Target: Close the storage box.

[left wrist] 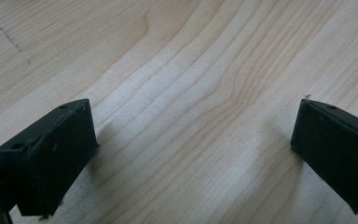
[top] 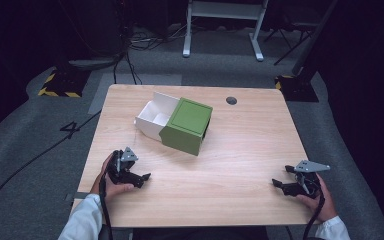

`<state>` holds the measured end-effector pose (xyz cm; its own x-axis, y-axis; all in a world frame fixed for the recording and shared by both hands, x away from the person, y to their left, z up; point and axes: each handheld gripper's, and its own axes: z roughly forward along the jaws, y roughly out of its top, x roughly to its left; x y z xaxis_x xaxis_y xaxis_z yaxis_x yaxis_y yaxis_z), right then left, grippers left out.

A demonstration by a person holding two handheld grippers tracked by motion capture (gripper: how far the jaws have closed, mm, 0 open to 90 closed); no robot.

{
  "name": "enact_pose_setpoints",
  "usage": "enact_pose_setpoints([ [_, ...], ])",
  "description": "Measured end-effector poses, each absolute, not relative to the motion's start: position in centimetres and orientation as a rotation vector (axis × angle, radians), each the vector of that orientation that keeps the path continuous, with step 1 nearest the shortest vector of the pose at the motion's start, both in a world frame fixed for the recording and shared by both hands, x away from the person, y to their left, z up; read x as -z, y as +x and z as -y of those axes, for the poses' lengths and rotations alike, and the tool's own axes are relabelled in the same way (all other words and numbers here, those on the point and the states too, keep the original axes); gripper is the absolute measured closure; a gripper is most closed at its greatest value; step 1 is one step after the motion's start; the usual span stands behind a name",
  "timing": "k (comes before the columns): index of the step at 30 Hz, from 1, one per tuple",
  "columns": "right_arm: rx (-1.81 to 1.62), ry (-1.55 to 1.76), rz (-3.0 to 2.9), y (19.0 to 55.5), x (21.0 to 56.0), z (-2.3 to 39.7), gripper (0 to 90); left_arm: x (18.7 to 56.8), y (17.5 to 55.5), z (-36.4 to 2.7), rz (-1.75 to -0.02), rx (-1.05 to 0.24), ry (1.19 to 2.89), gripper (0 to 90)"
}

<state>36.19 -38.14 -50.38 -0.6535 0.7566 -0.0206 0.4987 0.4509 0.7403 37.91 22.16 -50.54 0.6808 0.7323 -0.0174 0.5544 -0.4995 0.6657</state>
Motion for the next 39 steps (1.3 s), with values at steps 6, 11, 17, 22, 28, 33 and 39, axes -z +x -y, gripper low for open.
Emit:
enact_pose_setpoints([
  [6, -1.033, 1.066, -2.361, 36.2, 50.4, 38.2, 16.0, 50.3, 38.7, -22.9, -1.017, -0.371, 2.197, 17.4],
  [11, -1.034, 1.068, -2.361, 36.2, 50.4, 38.2, 16.0, 49.7, 39.6, -23.3, -1.044, -0.416, 2.196, 20.9],
  [17, -1.034, 1.069, -2.362, 36.2, 50.4, 38.2, 16.0, 48.6, 40.8, -24.2, -1.069, -0.420, 2.150, 24.4],
  [22, -1.034, 1.070, -2.362, 36.3, 50.4, 38.2, 15.9, 47.2, 42.3, -24.9, -1.127, -0.515, 2.083, 25.1],
  [28, -1.034, 1.070, -2.362, 36.3, 50.4, 38.2, 15.9, 45.3, 44.3, -25.4, -1.171, -0.606, 1.996, 27.5],
  [33, -1.033, 1.071, -2.362, 36.3, 50.4, 38.2, 15.9, 44.2, 46.2, -25.7, -1.224, -0.666, 1.921, 29.8],
  [39, -1.034, 1.072, -2.363, 36.3, 50.4, 38.2, 15.8, 43.8, 47.8, -25.6, -1.243, -0.658, 1.928, 29.6],
])
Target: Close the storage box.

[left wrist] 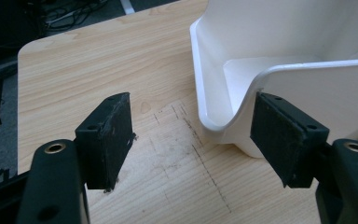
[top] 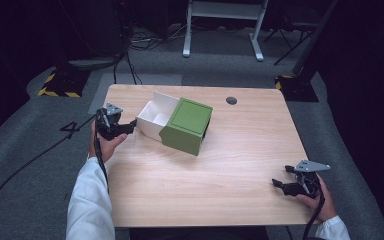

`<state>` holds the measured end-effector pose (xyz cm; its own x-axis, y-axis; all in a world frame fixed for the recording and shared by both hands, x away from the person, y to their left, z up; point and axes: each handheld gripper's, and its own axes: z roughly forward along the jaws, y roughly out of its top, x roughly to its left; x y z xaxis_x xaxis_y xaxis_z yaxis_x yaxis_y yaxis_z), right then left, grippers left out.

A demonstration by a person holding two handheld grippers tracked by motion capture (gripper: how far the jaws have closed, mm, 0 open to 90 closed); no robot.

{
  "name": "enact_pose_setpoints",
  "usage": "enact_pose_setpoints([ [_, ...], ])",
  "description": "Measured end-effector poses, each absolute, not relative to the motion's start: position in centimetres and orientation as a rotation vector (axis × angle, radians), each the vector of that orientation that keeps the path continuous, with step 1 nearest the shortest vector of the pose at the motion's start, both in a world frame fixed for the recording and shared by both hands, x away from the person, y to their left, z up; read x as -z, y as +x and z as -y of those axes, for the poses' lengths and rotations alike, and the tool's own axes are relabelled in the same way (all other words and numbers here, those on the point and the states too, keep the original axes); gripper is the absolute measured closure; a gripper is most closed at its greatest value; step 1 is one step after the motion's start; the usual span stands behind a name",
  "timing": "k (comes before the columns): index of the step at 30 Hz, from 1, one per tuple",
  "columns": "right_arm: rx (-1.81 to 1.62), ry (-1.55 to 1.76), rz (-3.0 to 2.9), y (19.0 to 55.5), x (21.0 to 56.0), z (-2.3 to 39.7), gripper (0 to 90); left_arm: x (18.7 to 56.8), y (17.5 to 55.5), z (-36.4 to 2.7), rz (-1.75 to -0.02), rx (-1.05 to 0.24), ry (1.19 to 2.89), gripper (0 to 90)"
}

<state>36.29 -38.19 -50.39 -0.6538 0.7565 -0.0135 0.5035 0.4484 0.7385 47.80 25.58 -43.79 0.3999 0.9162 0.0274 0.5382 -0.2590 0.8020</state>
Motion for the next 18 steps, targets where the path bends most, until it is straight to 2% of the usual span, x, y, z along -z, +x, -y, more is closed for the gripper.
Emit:
enact_pose_setpoints([
  [18, -1.035, 1.074, -2.363, 36.3, 50.4, 38.2, 15.8, 44.7, 49.8, -27.2, -1.360, -0.666, 1.819, 31.5],
])
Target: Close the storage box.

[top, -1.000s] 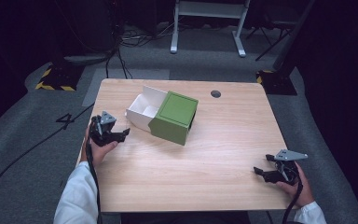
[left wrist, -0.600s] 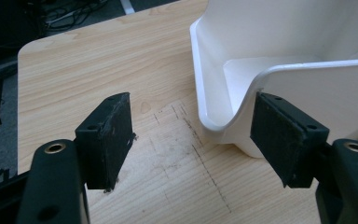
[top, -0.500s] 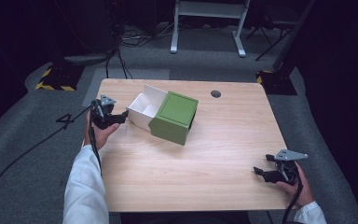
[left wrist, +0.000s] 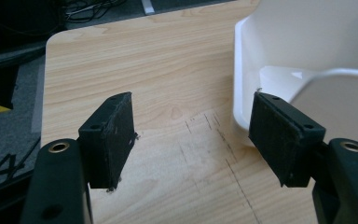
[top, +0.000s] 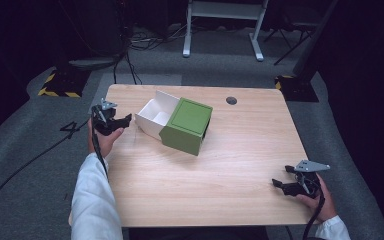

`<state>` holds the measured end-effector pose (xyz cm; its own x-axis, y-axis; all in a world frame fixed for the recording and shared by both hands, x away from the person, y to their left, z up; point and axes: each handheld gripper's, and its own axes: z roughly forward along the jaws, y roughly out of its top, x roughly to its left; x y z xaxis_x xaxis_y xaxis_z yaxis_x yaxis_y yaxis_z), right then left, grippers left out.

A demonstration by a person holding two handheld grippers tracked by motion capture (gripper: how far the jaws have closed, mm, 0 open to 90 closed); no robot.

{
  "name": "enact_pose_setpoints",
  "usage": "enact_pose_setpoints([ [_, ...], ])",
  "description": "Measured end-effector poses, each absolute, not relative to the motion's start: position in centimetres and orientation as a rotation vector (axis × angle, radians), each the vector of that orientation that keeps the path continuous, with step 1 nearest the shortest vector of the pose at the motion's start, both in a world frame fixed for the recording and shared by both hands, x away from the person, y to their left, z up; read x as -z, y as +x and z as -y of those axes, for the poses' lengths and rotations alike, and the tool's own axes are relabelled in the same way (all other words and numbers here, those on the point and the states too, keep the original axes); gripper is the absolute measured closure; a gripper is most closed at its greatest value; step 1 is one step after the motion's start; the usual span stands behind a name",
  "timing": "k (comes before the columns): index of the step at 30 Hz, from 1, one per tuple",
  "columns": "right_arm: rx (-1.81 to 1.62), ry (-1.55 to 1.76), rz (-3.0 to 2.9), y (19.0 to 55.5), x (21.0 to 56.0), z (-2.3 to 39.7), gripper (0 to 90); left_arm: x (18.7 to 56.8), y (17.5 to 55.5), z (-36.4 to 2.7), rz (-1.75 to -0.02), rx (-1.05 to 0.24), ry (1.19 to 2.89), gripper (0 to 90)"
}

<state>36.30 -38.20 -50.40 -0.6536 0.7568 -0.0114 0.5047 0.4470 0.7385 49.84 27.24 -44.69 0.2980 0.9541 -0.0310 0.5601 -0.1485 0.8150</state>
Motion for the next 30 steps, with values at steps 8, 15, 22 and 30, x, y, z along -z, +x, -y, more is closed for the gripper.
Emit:
enact_pose_setpoints([
  [8, -1.035, 1.074, -2.363, 36.3, 50.4, 38.2, 15.8, 44.7, 51.7, -26.6, -1.326, -0.626, 1.836, 33.2],
  [15, -1.035, 1.074, -2.363, 36.3, 50.4, 38.2, 15.8, 45.3, 52.5, -25.9, -1.307, -0.575, 1.890, 37.5],
  [22, -1.035, 1.074, -2.363, 36.3, 50.4, 38.2, 15.8, 46.3, 52.7, -25.6, -1.260, -0.439, 1.912, 49.4],
  [30, -1.035, 1.075, -2.363, 36.3, 50.4, 38.2, 15.8, 46.6, 53.0, -25.0, -1.179, -0.336, 1.964, 70.6],
])
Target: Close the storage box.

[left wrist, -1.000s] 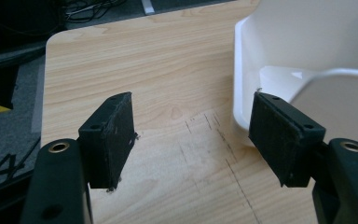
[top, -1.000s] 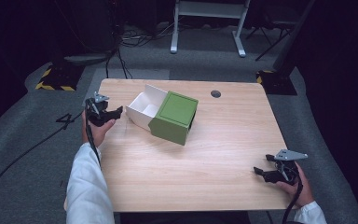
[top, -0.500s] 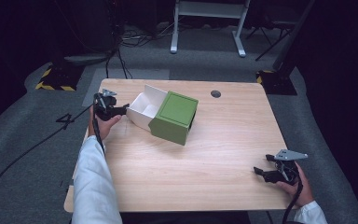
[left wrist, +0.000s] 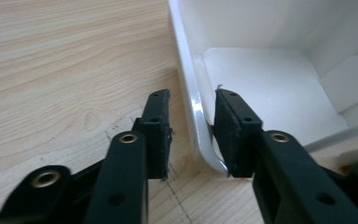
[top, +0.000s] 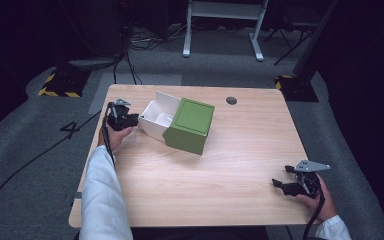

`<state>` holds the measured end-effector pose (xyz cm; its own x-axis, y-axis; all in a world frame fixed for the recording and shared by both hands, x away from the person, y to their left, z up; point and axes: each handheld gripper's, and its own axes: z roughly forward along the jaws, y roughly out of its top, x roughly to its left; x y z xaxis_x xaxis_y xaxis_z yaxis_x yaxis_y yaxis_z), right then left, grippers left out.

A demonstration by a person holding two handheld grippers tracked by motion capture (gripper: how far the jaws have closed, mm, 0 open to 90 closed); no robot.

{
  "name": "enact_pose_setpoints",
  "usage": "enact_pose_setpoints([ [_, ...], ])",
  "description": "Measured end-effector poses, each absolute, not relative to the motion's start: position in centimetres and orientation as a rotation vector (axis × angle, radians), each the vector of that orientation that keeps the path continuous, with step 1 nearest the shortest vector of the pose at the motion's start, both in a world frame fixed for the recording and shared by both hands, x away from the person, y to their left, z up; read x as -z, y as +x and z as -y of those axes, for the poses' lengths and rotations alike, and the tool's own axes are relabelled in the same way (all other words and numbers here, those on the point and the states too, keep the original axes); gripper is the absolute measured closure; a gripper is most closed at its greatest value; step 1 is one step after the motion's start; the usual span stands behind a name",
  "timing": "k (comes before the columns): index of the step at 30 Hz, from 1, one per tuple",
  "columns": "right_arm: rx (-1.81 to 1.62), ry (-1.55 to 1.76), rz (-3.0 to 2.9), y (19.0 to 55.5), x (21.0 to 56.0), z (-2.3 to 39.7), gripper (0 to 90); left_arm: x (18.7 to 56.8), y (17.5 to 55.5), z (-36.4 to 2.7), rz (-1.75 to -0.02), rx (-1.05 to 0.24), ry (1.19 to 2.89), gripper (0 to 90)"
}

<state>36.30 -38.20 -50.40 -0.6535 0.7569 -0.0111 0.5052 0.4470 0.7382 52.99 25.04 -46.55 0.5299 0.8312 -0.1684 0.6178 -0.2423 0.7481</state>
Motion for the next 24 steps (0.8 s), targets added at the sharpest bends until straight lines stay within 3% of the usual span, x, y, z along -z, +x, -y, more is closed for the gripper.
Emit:
enact_pose_setpoints([
  [2, -1.035, 1.075, -2.363, 36.3, 50.4, 38.2, 15.8, 46.6, 53.0, -24.8, -1.172, -0.332, 1.968, 74.7],
  [24, -1.035, 1.074, -2.364, 36.3, 50.4, 38.2, 15.7, 45.9, 53.1, -22.2, -1.195, -0.372, 1.971, 79.5],
])
